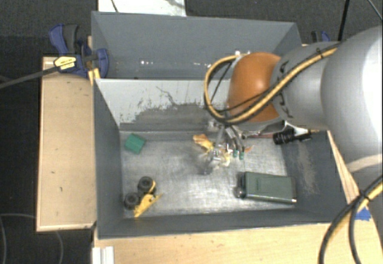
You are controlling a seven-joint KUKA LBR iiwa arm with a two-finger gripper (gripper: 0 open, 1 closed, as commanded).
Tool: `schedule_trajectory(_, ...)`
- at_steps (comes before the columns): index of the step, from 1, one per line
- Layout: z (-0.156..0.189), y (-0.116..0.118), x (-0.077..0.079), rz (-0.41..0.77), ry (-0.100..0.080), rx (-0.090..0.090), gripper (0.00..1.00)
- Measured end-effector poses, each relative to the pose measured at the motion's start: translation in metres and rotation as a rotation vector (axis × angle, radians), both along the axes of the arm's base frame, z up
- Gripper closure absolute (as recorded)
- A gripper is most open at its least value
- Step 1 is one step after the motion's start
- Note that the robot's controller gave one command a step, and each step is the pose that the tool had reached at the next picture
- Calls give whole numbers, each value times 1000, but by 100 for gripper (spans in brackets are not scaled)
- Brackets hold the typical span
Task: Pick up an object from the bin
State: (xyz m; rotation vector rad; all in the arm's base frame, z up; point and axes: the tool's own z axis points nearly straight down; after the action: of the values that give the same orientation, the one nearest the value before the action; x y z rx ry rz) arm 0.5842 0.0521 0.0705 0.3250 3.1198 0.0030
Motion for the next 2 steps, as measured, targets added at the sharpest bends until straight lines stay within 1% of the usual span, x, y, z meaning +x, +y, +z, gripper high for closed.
schedule_trajectory(1,4,2,0,43,-6,0,100)
schedule_trajectory(2,4,2,0,43,-6,0,100)
